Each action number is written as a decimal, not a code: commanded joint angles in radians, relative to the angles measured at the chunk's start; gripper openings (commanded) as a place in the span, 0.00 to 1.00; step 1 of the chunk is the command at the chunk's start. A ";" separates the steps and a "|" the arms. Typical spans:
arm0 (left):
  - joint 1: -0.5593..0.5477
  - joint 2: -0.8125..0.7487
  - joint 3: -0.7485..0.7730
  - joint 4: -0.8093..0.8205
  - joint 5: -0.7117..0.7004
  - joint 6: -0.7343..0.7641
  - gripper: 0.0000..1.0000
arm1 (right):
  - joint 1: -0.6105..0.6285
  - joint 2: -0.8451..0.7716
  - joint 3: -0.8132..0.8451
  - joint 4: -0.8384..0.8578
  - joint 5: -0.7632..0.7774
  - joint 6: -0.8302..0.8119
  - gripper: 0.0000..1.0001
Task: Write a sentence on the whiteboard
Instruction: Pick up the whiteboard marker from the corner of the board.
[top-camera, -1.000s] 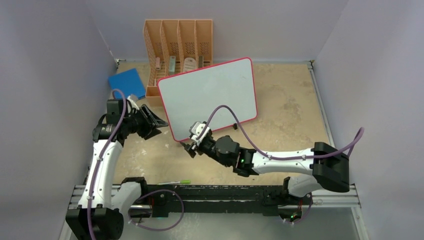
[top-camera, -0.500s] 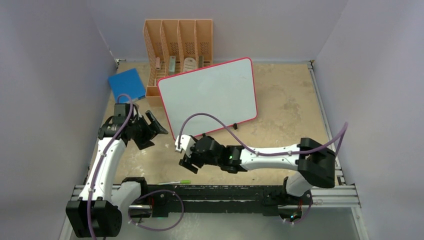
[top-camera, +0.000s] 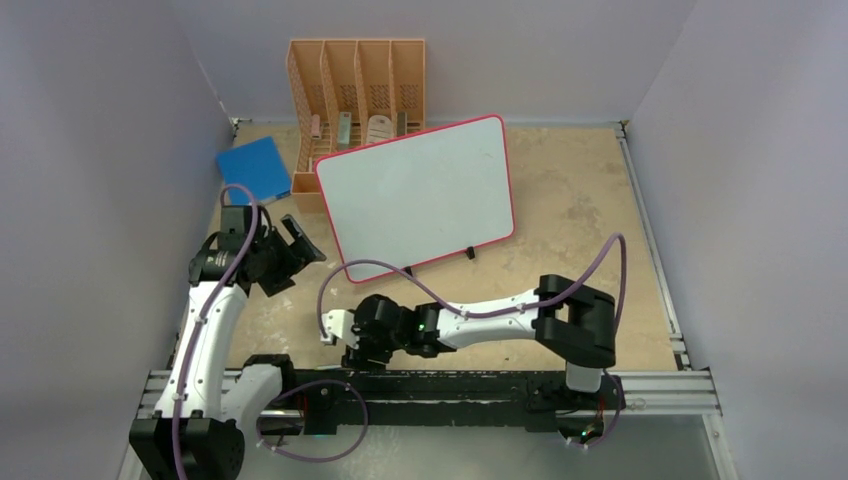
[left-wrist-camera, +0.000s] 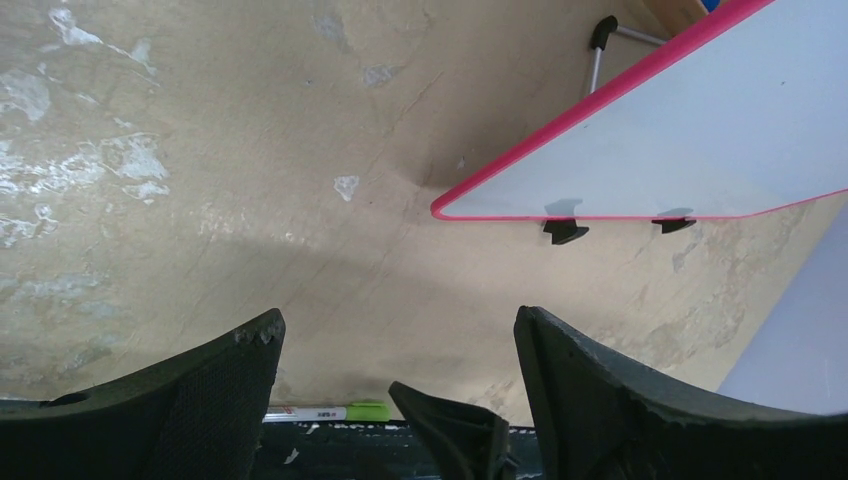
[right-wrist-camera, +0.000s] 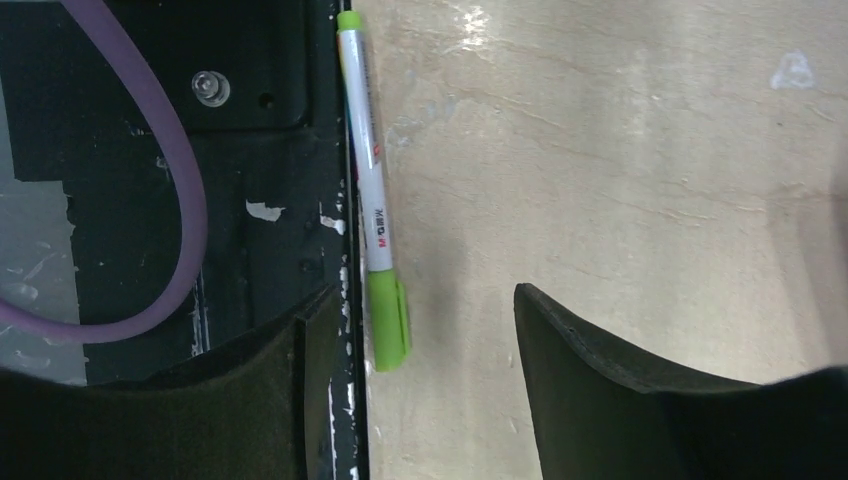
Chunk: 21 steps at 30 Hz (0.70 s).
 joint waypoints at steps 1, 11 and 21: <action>-0.003 -0.034 0.050 -0.001 -0.038 0.011 0.84 | 0.017 0.030 0.070 -0.055 -0.020 -0.031 0.66; -0.003 -0.035 0.065 0.000 -0.032 0.017 0.84 | 0.027 0.101 0.110 -0.090 0.043 -0.041 0.53; -0.003 -0.026 0.062 0.009 0.006 0.022 0.83 | 0.025 0.147 0.126 -0.153 0.100 -0.003 0.23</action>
